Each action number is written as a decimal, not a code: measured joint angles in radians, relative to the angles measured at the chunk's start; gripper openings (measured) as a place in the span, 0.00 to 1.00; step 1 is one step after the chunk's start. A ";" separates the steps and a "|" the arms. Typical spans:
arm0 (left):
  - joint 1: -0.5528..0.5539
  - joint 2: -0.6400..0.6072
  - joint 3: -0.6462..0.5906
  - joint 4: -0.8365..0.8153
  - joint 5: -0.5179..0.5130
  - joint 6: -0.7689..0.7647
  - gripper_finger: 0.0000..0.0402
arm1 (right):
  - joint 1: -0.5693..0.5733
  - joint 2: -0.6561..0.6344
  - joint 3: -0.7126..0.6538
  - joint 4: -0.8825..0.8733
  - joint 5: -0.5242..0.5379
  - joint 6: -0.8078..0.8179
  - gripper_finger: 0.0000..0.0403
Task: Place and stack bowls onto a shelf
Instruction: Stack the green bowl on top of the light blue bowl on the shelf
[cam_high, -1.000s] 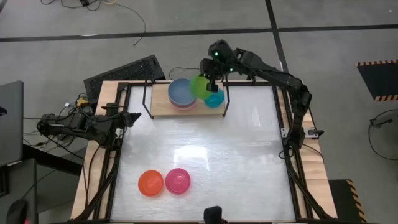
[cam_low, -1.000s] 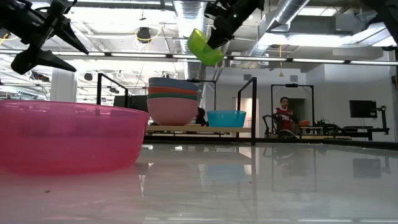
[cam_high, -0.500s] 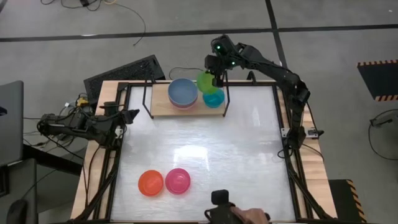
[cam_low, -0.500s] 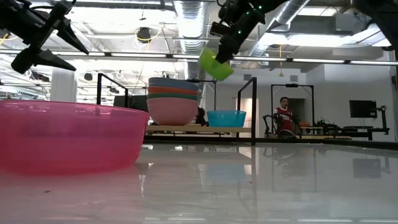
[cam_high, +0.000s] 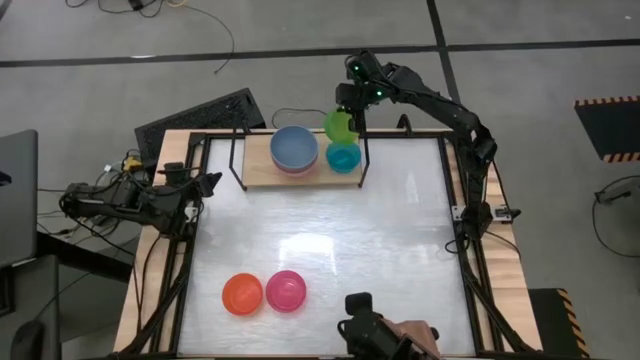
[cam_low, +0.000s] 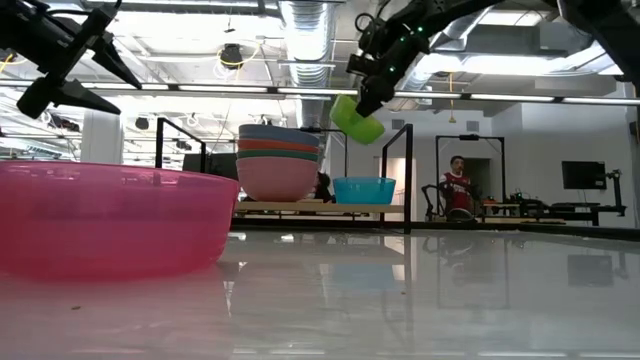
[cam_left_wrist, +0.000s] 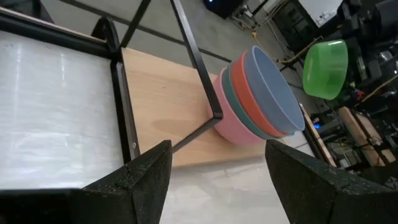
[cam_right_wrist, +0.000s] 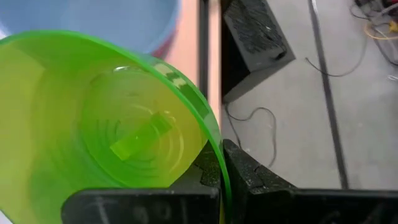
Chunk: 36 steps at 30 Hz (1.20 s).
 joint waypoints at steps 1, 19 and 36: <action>0.000 0.000 0.000 0.000 -0.007 0.000 0.61 | -0.008 0.000 0.000 -0.001 -0.004 0.000 0.05; 0.000 0.000 0.000 -0.005 -0.028 -0.016 0.61 | -0.029 -0.005 0.000 0.000 -0.024 -0.015 0.05; 0.000 0.000 0.000 -0.011 -0.024 -0.003 0.61 | -0.029 -0.005 0.000 -0.022 -0.025 -0.012 0.05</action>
